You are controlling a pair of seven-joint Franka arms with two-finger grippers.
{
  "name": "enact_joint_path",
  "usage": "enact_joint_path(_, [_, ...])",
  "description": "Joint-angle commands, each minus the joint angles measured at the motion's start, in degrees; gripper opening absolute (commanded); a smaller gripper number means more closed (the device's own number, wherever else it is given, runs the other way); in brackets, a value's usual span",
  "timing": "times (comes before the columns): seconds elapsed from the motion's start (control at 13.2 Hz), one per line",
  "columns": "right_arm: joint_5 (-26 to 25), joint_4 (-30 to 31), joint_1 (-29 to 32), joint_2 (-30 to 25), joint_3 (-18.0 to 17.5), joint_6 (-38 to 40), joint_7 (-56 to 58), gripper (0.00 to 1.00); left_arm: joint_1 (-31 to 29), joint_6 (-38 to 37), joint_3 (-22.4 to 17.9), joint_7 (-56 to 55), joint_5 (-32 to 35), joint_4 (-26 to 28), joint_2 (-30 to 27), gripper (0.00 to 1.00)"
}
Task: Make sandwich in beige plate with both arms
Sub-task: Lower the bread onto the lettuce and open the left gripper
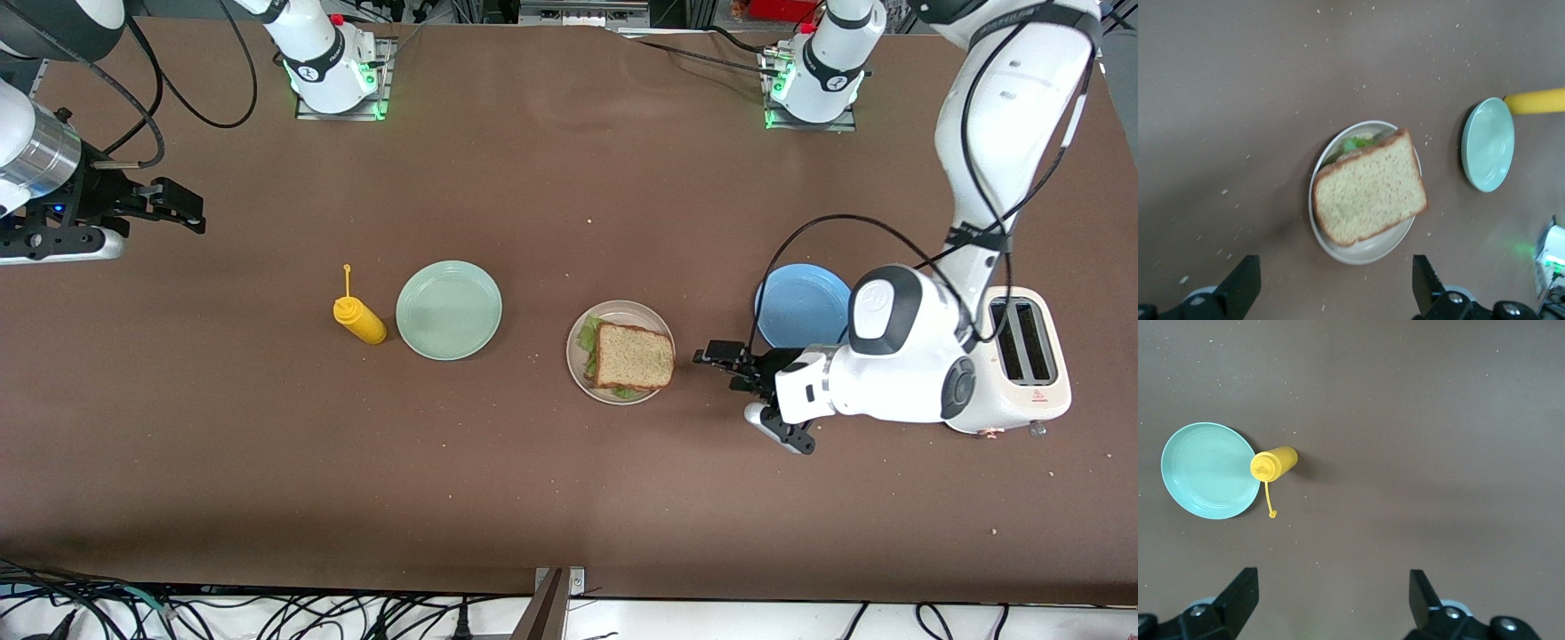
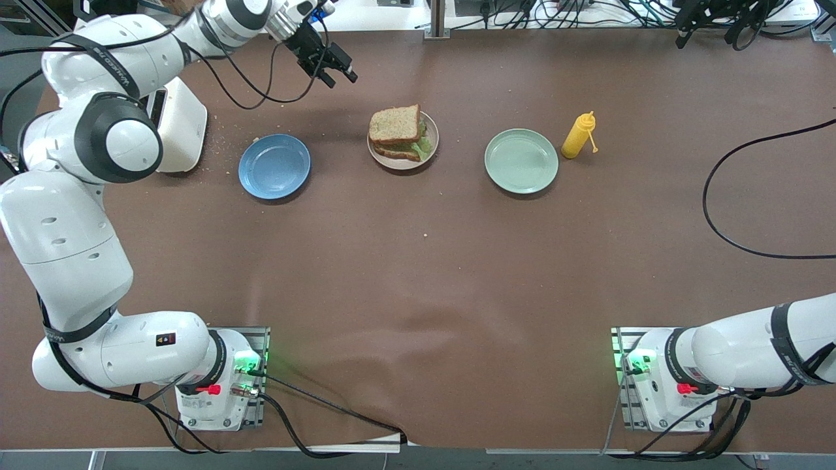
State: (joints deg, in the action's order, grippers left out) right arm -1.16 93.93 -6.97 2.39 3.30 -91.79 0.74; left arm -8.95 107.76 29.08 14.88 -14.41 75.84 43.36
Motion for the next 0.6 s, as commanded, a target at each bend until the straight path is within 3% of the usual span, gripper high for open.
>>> enact_joint_path(0.0, [-0.07,0.03,0.03,-0.19,0.04,-0.41,-0.3,1.0,-1.42,-7.88,-0.61,-5.71,8.92,1.32,-8.79,1.0])
enact_joint_path(0.38, [-0.07,0.12,0.03,-0.19,0.04,-0.32,-0.3,1.0,-0.72,-18.18,-0.26,-13.56,25.19,0.8,-20.23,1.0])
enact_joint_path(0.53, [-0.07,0.12,0.03,-0.19,0.04,-0.41,-0.3,1.0,-1.07,-21.44,-0.25,-13.65,26.98,0.44,-22.34,1.0])
